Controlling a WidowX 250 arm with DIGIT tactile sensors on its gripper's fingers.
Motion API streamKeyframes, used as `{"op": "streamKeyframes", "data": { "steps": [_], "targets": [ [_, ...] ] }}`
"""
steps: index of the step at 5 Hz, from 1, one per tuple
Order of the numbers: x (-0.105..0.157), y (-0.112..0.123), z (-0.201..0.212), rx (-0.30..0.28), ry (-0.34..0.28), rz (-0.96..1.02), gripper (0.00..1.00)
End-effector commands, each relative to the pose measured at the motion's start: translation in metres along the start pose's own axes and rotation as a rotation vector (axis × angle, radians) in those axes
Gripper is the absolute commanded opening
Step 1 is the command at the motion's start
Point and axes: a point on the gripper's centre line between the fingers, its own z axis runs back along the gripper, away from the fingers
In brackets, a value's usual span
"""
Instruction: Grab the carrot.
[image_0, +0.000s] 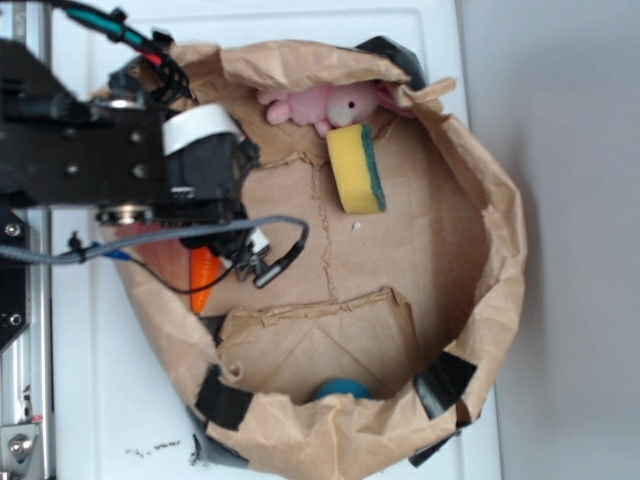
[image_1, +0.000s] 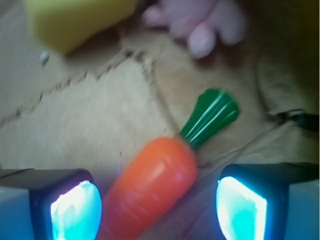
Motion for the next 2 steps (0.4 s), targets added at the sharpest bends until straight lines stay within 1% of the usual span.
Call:
{"op": "streamKeyframes", "data": {
  "steps": [1,2],
  "targets": [
    [0.0071,0.0003,-0.0024,0.072,0.032,0.250,1.00],
    [0.0088,-0.0016,-0.0109,0.038,0.057,0.226,1.00]
  ]
}}
